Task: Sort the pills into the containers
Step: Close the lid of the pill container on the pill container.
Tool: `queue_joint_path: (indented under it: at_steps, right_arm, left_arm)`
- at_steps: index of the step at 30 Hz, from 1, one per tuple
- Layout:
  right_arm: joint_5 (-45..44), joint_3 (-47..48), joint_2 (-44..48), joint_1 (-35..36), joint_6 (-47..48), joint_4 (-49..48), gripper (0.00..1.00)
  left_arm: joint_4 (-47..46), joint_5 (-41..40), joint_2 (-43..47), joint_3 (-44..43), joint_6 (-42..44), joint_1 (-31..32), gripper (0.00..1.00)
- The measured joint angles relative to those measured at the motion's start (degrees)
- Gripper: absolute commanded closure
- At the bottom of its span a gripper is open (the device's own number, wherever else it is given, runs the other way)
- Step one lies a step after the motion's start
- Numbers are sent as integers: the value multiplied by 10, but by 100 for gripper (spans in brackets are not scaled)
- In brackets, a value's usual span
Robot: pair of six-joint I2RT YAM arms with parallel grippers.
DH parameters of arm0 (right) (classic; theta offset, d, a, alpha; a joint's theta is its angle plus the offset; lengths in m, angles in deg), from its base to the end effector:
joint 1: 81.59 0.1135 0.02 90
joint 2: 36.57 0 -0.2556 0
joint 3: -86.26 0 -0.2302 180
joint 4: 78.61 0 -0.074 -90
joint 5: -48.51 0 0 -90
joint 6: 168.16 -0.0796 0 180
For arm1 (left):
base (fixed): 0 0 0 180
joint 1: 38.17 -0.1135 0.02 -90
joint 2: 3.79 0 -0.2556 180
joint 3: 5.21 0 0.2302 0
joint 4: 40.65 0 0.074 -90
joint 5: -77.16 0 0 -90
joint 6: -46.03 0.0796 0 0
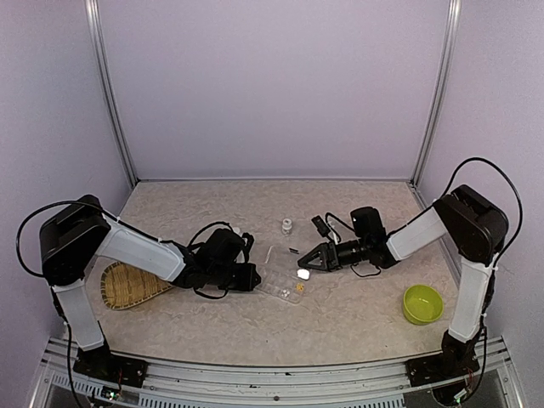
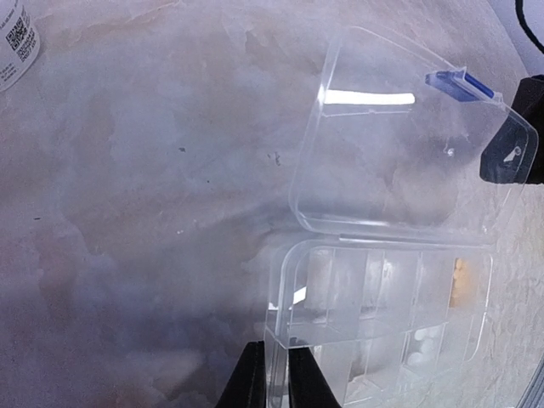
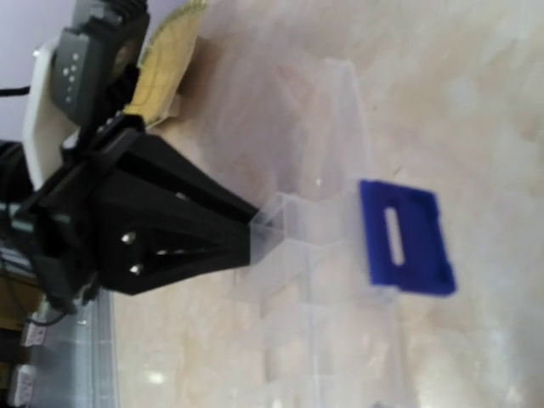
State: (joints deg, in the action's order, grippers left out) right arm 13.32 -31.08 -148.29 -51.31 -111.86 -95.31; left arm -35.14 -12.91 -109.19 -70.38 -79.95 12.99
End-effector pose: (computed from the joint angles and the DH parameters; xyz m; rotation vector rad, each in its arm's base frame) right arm 0.2839 0.2411 0.1129 -0.5707 2.2535 1.6346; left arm 0.2326 -0.2888 0.1012 0.3286 2.4704 -0.6974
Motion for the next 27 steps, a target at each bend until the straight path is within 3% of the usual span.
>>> queue_joint_path:
  at_steps: [4, 27]
  right_arm:
    - [-49, 10, 23, 16, 66, 42, 66]
    - [-293, -21, 136, 136, 310, 128, 66]
  left_arm:
    - [2, -2, 0, -1, 0, 0, 90]
    - [6, -4, -1, -1, 0, 1, 90]
